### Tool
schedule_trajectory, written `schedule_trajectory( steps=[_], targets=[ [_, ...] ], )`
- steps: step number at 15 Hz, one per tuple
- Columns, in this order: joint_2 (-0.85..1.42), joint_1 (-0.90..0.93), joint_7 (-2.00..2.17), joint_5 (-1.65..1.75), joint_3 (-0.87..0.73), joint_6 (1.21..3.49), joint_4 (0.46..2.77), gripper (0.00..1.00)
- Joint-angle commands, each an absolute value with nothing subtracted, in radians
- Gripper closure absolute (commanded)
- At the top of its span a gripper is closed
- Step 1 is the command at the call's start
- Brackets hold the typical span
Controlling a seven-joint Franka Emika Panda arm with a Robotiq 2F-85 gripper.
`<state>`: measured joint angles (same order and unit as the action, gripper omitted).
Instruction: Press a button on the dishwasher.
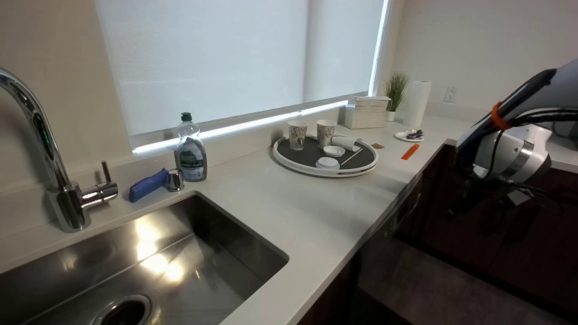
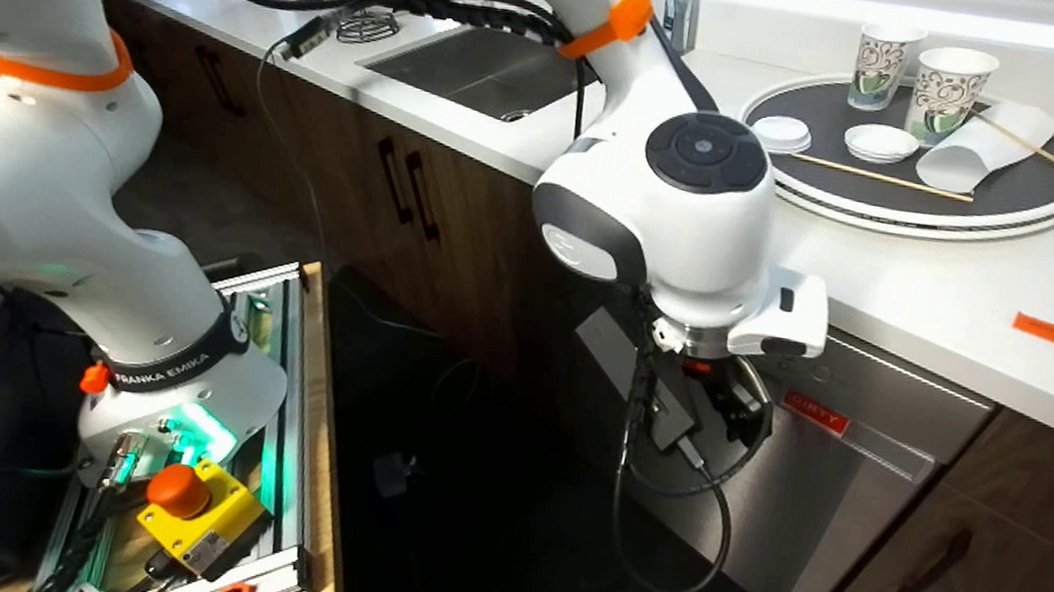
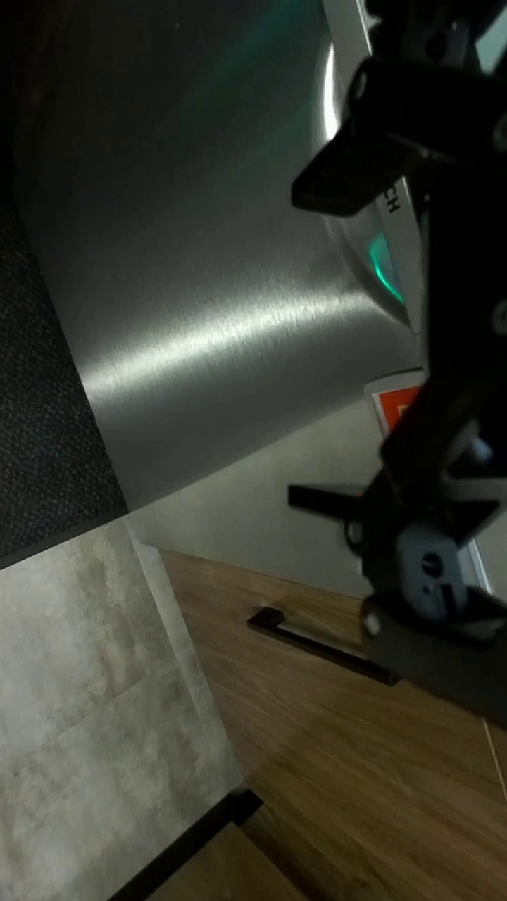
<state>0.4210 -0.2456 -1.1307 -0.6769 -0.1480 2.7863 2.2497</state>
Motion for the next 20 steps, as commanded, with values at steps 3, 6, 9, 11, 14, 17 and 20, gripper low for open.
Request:
schedule_trajectory(
  steps=[3, 6, 9, 11, 14, 17, 20],
  targets=[
    [0.558, -0.337, -1.255, -0.746, -0.05, 2.777, 2.114, 0.02],
    [0.521, -0.304, -1.195, -0.707, -0.084, 2.786, 2.157, 0.01],
    [0.518, -0.304, -1.195, -0.707, -0.084, 2.786, 2.157, 0.0],
    [0.518, -0.327, -1.274, -0.723, -0.05, 2.808, 2.16, 0.0],
    [0.534, -0.353, -1.392, -0.739, 0.001, 2.84, 2.152, 0.0],
    [0.543, -0.39, -1.47, -0.761, 0.054, 2.844, 2.14, 0.28],
    [0.554, -0.431, -1.529, -0.789, 0.102, 2.85, 2.123, 0.51]
  ],
)
